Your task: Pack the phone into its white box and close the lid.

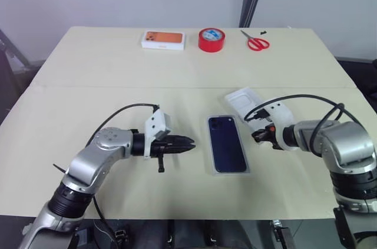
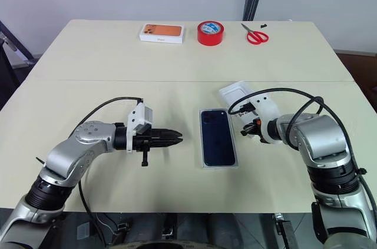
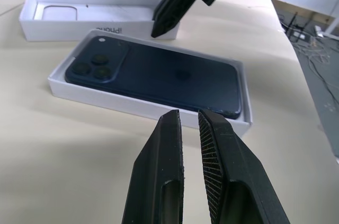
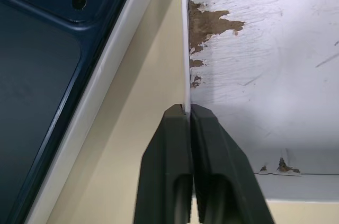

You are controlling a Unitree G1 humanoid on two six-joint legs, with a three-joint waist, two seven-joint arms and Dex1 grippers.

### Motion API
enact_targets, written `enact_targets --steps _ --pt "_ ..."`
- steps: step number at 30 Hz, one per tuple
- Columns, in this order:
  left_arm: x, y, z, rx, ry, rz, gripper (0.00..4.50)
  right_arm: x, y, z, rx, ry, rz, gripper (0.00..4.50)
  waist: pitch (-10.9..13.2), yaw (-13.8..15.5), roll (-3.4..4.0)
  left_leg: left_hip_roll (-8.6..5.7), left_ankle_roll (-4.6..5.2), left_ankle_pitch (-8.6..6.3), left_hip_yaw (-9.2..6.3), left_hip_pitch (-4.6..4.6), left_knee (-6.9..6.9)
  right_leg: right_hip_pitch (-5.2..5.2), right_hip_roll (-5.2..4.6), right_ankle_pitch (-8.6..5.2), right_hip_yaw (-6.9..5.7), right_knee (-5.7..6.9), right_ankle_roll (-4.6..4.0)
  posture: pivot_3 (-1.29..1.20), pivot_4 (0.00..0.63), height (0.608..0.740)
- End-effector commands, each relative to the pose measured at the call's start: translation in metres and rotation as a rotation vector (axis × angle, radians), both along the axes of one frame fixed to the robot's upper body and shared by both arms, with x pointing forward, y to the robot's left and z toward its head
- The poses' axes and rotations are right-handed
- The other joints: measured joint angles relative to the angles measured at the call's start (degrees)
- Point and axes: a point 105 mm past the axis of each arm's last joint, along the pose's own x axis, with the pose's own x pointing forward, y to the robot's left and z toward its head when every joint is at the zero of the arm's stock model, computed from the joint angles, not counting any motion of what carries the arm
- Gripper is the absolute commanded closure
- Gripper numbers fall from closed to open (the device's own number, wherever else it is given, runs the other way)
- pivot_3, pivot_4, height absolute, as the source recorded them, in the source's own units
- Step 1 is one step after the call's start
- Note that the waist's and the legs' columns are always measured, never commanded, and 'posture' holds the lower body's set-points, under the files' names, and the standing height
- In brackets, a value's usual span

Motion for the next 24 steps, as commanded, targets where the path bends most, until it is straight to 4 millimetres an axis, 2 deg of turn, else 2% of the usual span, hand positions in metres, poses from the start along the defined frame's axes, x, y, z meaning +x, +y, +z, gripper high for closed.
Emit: enact_targets --steps 1,5,8,10,13,15,17,21,24 --pt "0.006 0.006 0.014 -0.033 -0.071 0.052 3.91 0.006 0.0 0.022 0.005 -0.086 0.005 4.45 0.0 -0.01 0.0 0.0 0.0 0.0 0.0 0.0 0.0 0.0 0.0 0.0 0.0 0.0 0.0 0.0 0.15 0.725" --pt "0.025 0.03 0.023 -0.094 -0.082 0.213 3.91 0.015 0.007 0.067 0.227 -0.186 -0.006 4.45 0.07 -0.25 0.12 0.0 0.0 0.0 0.01 0.0 0.0 -0.03 0.0 0.0 0.0 0.03 0.01 0.0 0.15 0.725" --pt "0.041 0.053 0.026 -0.121 -0.097 0.359 3.91 0.009 0.036 0.097 0.524 -0.237 0.139 4.45 0.08 -0.07 0.13 0.03 0.0 0.0 -0.01 0.0 -0.03 -0.06 0.05 0.01 -0.02 0.07 0.02 0.0 0.15 0.725" --pt "0.049 0.064 0.025 -0.112 -0.107 0.425 3.91 -0.002 0.058 0.105 0.703 -0.221 0.256 4.45 0.07 -0.05 0.11 0.03 0.0 0.0 -0.02 0.0 -0.07 -0.05 0.05 0.01 -0.04 0.06 0.02 0.0 0.15 0.725" --pt "0.054 0.07 0.024 -0.102 -0.12 0.457 3.91 -0.021 0.091 0.106 0.922 -0.137 0.392 4.45 0.07 -0.01 0.12 0.02 0.0 0.0 -0.01 0.0 -0.08 -0.03 0.03 0.01 -0.04 0.07 0.02 0.0 0.15 0.725" --pt "0.056 0.07 0.026 -0.099 -0.13 0.462 3.91 -0.042 0.114 0.105 1.069 -0.07 0.412 4.45 0.07 0.2 0.11 0.02 0.01 0.0 0.0 0.0 -0.06 -0.02 0.02 0.01 -0.04 0.09 0.02 0.0 0.15 0.725" --pt "0.058 0.07 0.027 -0.092 -0.14 0.467 3.91 -0.054 0.131 0.095 1.191 0.026 0.335 4.45 0.06 0.12 0.06 0.01 0.06 -0.03 -0.05 -0.03 -0.05 0.02 -0.01 0.01 -0.07 0.07 0.02 0.0 0.15 0.725" --pt "0.061 0.069 0.03 -0.085 -0.156 0.473 3.91 -0.074 0.157 0.073 1.301 0.104 0.128 4.45 0.08 -0.48 0.1 0.01 0.12 -0.05 0.08 -0.08 0.04 -0.03 0.01 0.01 -0.03 0.04 0.03 0.0 0.15 0.725" --pt "0.061 0.061 0.031 -0.093 -0.156 0.453 3.91 -0.083 0.163 0.062 1.322 0.16 -0.007 4.45 0.08 -0.43 0.1 0.04 0.12 -0.04 0.07 -0.01 0.05 -0.01 0.04 0.01 -0.02 0.1 0.04 0.0 0.15 0.725"
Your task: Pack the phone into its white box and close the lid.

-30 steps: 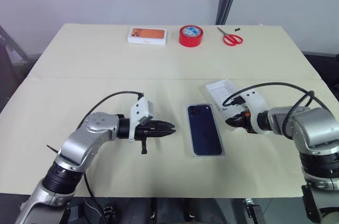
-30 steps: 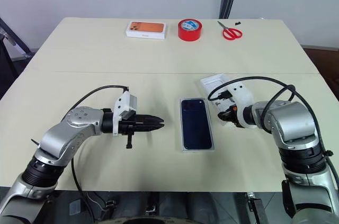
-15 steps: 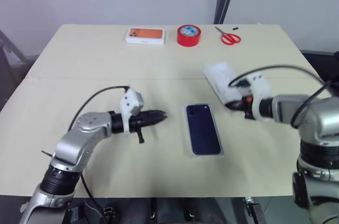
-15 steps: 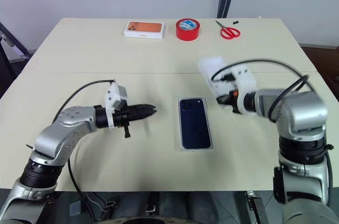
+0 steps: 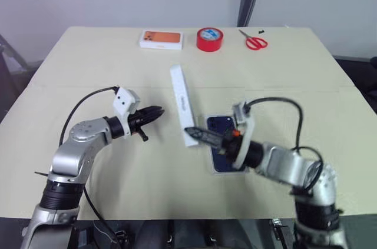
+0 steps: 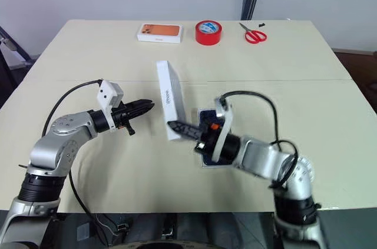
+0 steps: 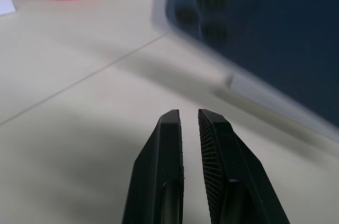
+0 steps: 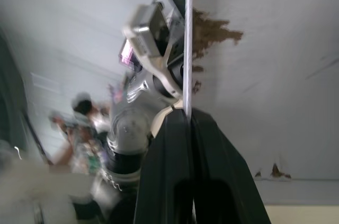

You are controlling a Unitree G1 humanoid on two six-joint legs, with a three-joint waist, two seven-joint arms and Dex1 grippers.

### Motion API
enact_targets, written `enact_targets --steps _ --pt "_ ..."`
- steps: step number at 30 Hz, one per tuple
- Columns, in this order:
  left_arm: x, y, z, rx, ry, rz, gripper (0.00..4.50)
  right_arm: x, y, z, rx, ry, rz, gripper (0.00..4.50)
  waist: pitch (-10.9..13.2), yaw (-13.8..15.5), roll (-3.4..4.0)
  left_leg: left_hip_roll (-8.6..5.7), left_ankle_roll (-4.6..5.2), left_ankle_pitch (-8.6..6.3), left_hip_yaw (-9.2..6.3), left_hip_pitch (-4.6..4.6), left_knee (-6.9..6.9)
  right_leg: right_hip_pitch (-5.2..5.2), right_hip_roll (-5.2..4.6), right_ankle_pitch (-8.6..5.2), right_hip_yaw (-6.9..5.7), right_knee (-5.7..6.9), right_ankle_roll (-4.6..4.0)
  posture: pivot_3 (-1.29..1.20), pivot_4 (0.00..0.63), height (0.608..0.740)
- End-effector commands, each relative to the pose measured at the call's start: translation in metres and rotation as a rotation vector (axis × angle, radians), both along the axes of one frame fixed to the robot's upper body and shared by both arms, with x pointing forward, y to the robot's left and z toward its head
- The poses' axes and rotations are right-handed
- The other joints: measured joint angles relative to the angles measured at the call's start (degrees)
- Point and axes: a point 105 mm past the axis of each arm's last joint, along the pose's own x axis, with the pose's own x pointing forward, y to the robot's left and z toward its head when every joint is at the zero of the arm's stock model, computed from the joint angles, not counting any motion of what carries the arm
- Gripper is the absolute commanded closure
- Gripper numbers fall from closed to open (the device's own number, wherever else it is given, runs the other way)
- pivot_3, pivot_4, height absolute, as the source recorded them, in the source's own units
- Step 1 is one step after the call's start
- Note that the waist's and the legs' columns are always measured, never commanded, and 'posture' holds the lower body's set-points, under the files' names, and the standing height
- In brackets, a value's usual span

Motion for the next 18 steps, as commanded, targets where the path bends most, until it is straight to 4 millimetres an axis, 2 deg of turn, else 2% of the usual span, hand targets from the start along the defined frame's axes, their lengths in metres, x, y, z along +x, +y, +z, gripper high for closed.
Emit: enact_targets --steps 1,3,6,11,14,18 --pt "0.0 -0.008 0.012 -0.006 -0.052 -0.024 3.91 -0.009 0.004 0.006 0.025 0.065 -0.074 4.45 -0.01 0.1 -0.01 0.0 0.0 0.0 0.0 0.0 0.01 0.0 0.0 0.0 0.0 0.0 0.0 0.0 0.15 0.725" --pt "-0.006 -0.025 0.008 0.002 -0.039 -0.09 3.91 -0.001 -0.009 -0.016 -0.065 0.136 -0.124 4.45 -0.02 0.18 -0.03 0.0 0.0 0.0 0.0 0.0 0.02 0.03 0.0 0.0 0.0 -0.02 0.0 0.0 0.15 0.725" --pt "-0.013 -0.045 0.004 -0.006 -0.013 -0.165 3.91 0.005 -0.019 -0.017 -0.127 0.093 -0.119 3.61 -0.01 0.58 -0.03 -0.02 0.04 -0.02 0.0 0.0 0.07 0.09 -0.01 -0.01 0.0 -0.07 -0.01 0.0 0.15 0.725" --pt "-0.025 -0.073 -0.004 0.006 0.029 -0.277 3.91 0.028 -0.049 0.005 -0.3 -0.101 -0.076 1.06 0.0 0.25 0.0 0.01 0.04 -0.02 0.0 0.02 0.06 0.07 0.03 -0.01 0.0 -0.05 -0.01 0.0 0.15 0.725" --pt "-0.028 -0.092 -0.007 0.006 0.038 -0.321 3.91 0.036 -0.077 0.016 -0.523 -0.203 -0.032 1.06 0.04 0.67 0.06 0.04 0.06 -0.03 0.0 0.01 0.07 0.08 0.06 -0.01 -0.01 -0.09 -0.01 0.0 0.15 0.725" --pt "-0.029 -0.112 -0.005 0.002 0.03 -0.373 3.91 0.057 -0.109 0.022 -0.708 -0.274 -0.088 1.06 0.04 0.78 0.02 0.02 0.13 -0.07 0.0 -0.03 0.09 0.13 0.05 -0.01 -0.02 -0.2 -0.01 0.0 0.15 0.725"
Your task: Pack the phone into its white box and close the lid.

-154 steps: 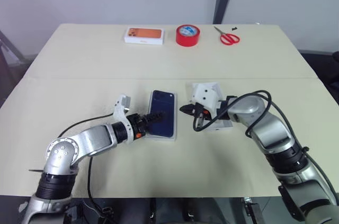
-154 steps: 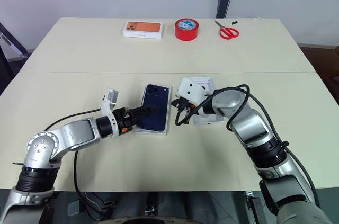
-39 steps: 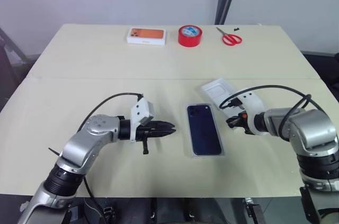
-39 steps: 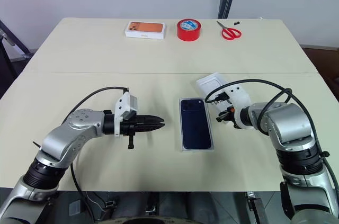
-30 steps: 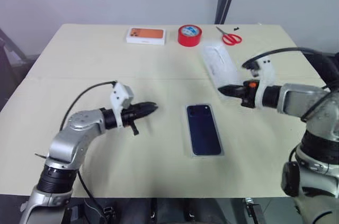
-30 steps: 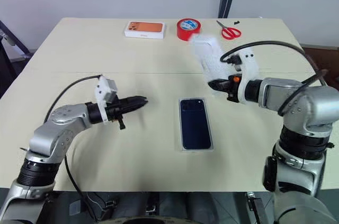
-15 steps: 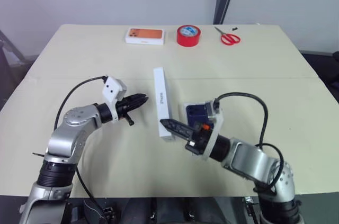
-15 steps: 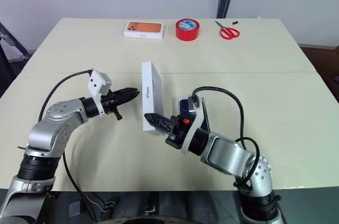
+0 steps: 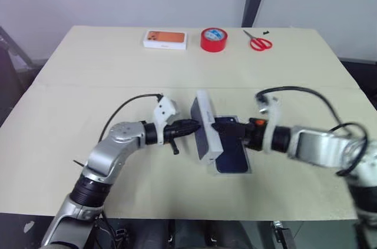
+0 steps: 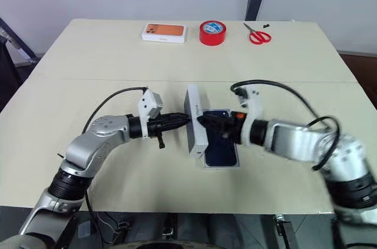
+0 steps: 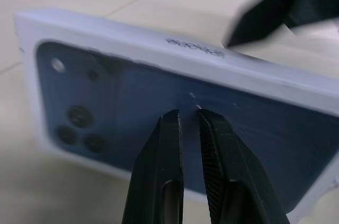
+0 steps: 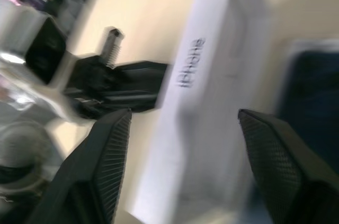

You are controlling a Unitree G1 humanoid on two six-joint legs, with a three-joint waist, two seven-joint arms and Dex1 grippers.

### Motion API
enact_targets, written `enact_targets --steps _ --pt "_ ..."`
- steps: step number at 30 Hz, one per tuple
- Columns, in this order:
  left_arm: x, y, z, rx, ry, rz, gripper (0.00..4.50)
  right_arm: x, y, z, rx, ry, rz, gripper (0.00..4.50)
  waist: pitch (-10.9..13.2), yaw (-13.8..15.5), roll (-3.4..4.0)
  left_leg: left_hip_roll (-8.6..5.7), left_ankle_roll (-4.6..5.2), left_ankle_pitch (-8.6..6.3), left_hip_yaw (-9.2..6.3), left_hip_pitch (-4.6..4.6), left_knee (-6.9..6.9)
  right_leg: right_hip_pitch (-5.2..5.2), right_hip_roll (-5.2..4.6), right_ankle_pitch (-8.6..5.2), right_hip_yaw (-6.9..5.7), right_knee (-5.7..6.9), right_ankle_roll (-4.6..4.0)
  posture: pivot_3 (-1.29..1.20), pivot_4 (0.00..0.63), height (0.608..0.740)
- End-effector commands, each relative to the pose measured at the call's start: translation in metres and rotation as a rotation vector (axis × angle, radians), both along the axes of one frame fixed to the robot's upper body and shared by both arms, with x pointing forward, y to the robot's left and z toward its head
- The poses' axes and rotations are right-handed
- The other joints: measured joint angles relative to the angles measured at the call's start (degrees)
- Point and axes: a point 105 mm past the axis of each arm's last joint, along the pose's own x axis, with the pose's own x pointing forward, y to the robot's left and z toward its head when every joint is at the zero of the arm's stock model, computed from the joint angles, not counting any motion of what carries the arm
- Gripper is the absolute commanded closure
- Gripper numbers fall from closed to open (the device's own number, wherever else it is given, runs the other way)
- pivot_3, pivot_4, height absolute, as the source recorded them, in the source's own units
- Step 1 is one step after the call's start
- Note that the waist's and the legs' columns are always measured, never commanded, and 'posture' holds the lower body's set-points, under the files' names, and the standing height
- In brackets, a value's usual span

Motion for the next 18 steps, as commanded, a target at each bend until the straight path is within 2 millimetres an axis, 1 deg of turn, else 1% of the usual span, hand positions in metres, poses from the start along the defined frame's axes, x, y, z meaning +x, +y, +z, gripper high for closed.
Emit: enact_targets --steps 1,3,5,6,7,8,10,12,14,16,18 --pt "-0.002 -0.015 0.009 -0.003 -0.039 -0.041 3.91 0.013 -0.018 0.006 -0.094 -0.076 -0.015 1.06 0.0 -0.06 0.0 0.0 0.0 0.0 0.0 0.0 0.0 0.0 0.0 0.0 0.0 0.0 0.0 0.0 0.15 0.725" --pt "-0.001 -0.019 0.009 -0.006 -0.035 -0.05 3.91 0.019 -0.023 0.008 -0.138 -0.116 -0.018 1.06 0.0 -0.17 0.01 0.01 0.01 0.0 0.0 0.0 0.0 -0.02 0.01 0.0 0.0 0.02 0.0 0.0 0.15 0.725" --pt "-0.001 -0.022 0.009 -0.013 -0.037 -0.054 3.91 0.023 -0.029 0.009 -0.236 -0.174 -0.003 1.57 0.0 -0.33 0.04 0.02 0.01 0.0 0.01 0.0 0.0 -0.02 0.02 0.0 0.0 0.03 0.01 0.0 0.15 0.725" --pt "0.001 -0.021 0.011 -0.024 -0.041 -0.044 3.91 0.025 -0.031 0.009 -0.288 -0.203 0.012 1.87 0.0 -0.31 0.04 0.02 0.01 0.0 0.02 0.0 -0.01 -0.04 0.02 0.0 0.01 0.04 0.01 0.0 0.15 0.725" --pt "0.003 -0.019 0.014 -0.041 -0.04 -0.026 3.91 0.026 -0.031 0.009 -0.341 -0.235 0.031 2.27 0.0 -0.28 0.05 0.02 0.01 0.0 0.01 0.0 0.0 -0.05 0.03 0.0 0.01 0.05 0.01 0.0 0.15 0.725" --pt "0.007 -0.015 0.019 -0.069 -0.035 0.0 3.91 0.026 -0.03 0.008 -0.395 -0.271 0.054 2.84 0.0 -0.27 0.05 0.02 0.01 0.0 0.01 0.0 -0.01 -0.06 0.02 0.0 0.01 0.05 0.01 0.0 0.15 0.725" --pt "0.017 -0.002 0.029 -0.113 -0.012 0.088 3.91 0.028 -0.029 0.005 -0.544 -0.356 0.101 3.8 0.0 -0.28 0.05 0.02 0.0 0.0 0.0 0.0 -0.01 -0.07 0.02 0.0 0.02 0.05 0.01 0.0 0.15 0.725" --pt "0.027 0.015 0.029 -0.085 0.011 0.19 3.91 0.028 -0.028 -0.001 -0.656 -0.412 0.152 3.8 0.0 -0.33 0.05 0.03 0.0 0.0 -0.01 0.0 0.0 -0.08 0.02 0.0 0.01 0.05 0.01 0.0 0.15 0.725" --pt "0.034 0.033 0.024 -0.021 0.025 0.281 3.91 0.025 -0.024 -0.01 -0.735 -0.452 0.222 3.8 0.0 -0.36 0.04 0.03 0.0 0.0 -0.02 0.0 -0.01 -0.09 0.02 0.0 0.01 0.06 0.02 0.0 0.15 0.725" --pt "0.035 0.046 0.015 0.05 0.037 0.329 3.91 0.021 -0.018 -0.018 -0.761 -0.469 0.281 3.8 0.0 -0.28 0.05 0.03 0.0 0.0 -0.01 0.0 -0.01 -0.1 0.02 0.0 0.01 0.06 0.02 0.0 0.15 0.725" --pt "0.033 0.053 0.004 0.123 0.051 0.341 3.91 0.019 -0.013 -0.024 -0.763 -0.465 0.309 3.8 0.01 -0.21 0.04 0.03 -0.01 0.0 -0.01 0.0 -0.01 -0.09 0.02 0.0 0.01 0.06 0.02 0.0 0.15 0.725"
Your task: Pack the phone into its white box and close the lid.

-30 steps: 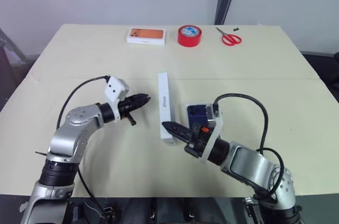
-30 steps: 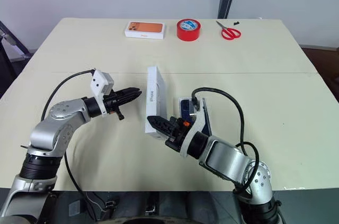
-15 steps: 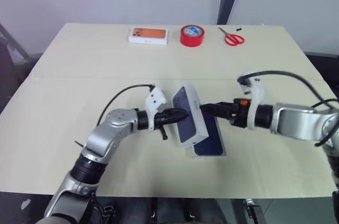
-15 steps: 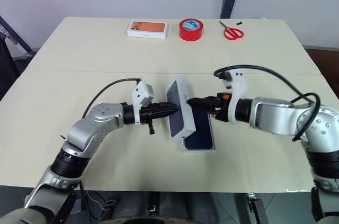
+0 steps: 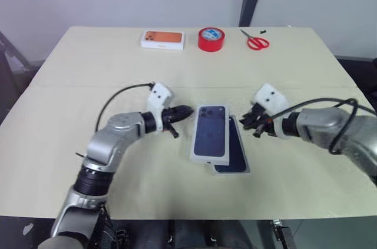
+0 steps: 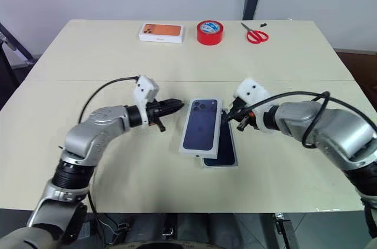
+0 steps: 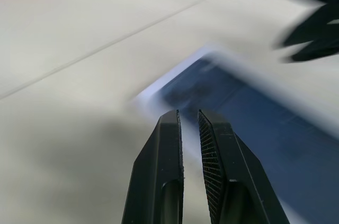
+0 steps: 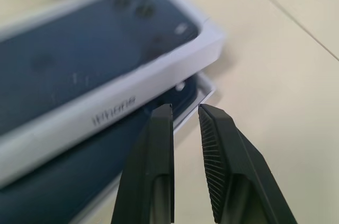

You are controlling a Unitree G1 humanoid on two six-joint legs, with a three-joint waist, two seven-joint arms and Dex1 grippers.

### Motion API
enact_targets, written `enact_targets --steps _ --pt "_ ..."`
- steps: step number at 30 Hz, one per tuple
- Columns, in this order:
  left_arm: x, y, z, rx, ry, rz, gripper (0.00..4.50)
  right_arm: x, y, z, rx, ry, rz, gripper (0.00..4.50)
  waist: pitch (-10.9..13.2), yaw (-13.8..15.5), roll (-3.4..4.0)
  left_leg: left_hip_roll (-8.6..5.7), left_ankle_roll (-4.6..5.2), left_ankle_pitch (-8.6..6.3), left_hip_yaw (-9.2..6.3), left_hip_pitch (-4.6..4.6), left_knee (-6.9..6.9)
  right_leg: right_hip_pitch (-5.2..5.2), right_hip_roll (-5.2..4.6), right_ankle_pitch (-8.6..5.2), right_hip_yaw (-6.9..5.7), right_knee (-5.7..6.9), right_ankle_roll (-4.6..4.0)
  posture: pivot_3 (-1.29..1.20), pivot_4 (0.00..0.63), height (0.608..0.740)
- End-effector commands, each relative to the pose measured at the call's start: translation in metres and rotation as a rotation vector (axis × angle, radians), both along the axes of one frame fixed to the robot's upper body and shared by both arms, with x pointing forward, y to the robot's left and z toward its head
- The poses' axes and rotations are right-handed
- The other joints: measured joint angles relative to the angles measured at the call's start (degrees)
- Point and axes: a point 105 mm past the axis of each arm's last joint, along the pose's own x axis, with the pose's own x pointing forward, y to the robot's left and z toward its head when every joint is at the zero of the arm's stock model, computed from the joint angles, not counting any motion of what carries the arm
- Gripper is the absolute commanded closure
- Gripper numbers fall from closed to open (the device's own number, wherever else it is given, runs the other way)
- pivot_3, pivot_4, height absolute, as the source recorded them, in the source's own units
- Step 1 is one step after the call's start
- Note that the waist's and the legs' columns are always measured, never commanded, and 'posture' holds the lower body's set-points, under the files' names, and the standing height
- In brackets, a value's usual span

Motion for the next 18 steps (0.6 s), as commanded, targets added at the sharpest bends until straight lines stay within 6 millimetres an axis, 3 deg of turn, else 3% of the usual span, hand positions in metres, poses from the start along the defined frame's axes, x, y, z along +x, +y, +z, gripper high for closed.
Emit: enact_targets --steps 1,7,13,15,18 --pt "-0.007 0.004 -0.009 0.1 0.01 -0.007 3.91 -0.003 0.011 0.002 -0.022 -0.039 0.068 3.8 0.0 0.12 0.0 0.0 0.0 0.0 0.0 0.0 0.0 0.01 -0.01 0.0 0.0 0.0 0.0 0.0 0.15 0.725" --pt "-0.02 -0.021 -0.036 0.197 0.078 -0.138 3.91 -0.005 0.02 -0.009 -0.027 -0.01 0.107 3.8 0.0 0.67 -0.01 -0.05 -0.03 0.0 0.0 0.0 0.01 0.02 -0.1 0.0 0.01 -0.02 -0.01 0.0 0.15 0.725" --pt "-0.029 -0.046 -0.036 0.175 0.086 -0.255 3.91 -0.007 0.022 -0.012 -0.044 -0.009 0.135 3.8 0.0 0.99 0.0 -0.05 -0.04 0.0 0.0 0.0 0.0 -0.01 -0.11 -0.01 0.01 -0.02 -0.02 0.0 0.15 0.725" --pt "-0.032 -0.053 -0.032 0.156 0.085 -0.281 3.91 -0.008 0.022 -0.013 -0.047 -0.007 0.138 4.36 0.0 1.04 0.0 -0.04 -0.04 0.0 0.0 0.0 0.0 0.0 -0.11 -0.01 0.01 -0.02 -0.02 0.0 0.15 0.725" --pt "-0.035 -0.059 -0.03 0.142 0.079 -0.311 3.91 -0.01 0.02 -0.014 -0.053 -0.001 0.141 4.47 0.0 1.13 0.0 -0.05 -0.04 0.0 0.0 0.0 0.0 0.0 -0.11 -0.01 0.01 -0.02 -0.02 0.0 0.15 0.725"
